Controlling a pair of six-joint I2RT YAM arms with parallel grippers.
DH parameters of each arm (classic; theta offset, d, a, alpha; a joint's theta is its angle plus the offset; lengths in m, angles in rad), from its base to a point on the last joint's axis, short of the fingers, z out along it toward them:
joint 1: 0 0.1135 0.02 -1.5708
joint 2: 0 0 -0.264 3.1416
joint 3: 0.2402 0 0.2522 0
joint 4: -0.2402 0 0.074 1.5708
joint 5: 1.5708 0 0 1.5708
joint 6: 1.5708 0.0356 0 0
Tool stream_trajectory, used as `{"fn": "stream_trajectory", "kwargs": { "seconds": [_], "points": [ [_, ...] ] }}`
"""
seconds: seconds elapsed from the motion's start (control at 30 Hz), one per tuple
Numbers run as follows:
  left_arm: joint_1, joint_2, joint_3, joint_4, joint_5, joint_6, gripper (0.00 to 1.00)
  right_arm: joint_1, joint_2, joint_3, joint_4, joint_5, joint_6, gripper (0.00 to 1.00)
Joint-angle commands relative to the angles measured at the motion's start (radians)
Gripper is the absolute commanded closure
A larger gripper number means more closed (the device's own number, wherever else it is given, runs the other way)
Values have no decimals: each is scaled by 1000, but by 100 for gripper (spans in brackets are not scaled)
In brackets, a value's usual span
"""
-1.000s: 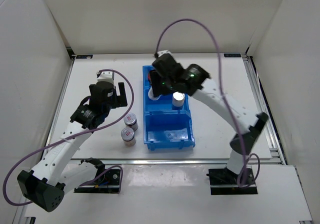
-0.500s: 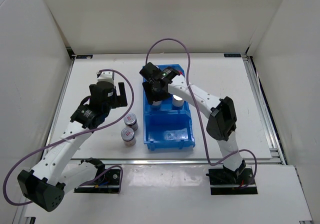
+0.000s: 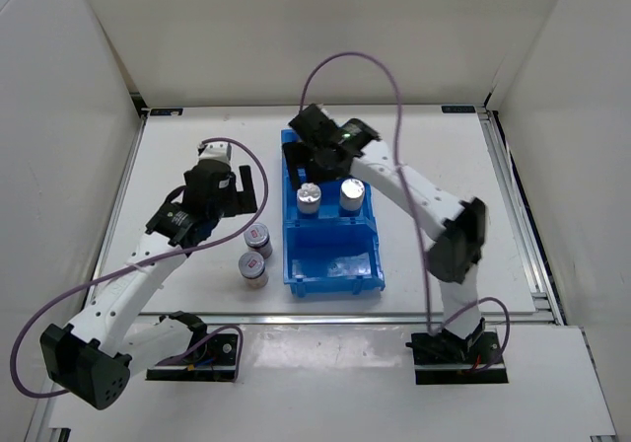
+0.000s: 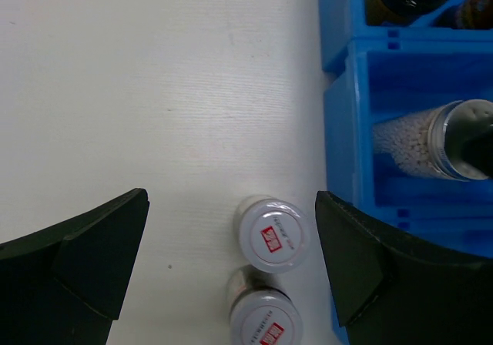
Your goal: Organize the condiment bottles
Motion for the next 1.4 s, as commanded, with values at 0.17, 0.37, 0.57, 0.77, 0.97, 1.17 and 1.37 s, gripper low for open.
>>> {"fn": "stream_trajectory", "kwargs": {
  "seconds": [0.17, 0.37, 0.57, 0.77, 0.97, 1.17, 1.37],
  "points": [
    [-25, 25, -87, -49, 201, -210, 0, -1, -623, -207, 26, 102, 2, 0],
    [-62, 132, -122, -38, 189, -219, 0, -1, -874, -416, 14, 102, 2, 0],
    [-97, 270, -122, -6, 149, -228, 7, -1, -1035, -574, -17, 120, 54, 0],
    [-97, 322, -122, 6, 103, -262, 33, -1, -1142, -672, -55, 111, 78, 0],
    [-97, 203, -30, -62, 11, -242, 72, -1, -1228, -692, -112, 134, 97, 0],
    [-226, 65, 266, -184, -35, -187, 86, -1, -1279, -702, -190, 174, 106, 0],
    [-552, 181, 392, -184, -83, -193, 89, -1, -1299, -702, -244, 231, 124, 0]
  ]
}}
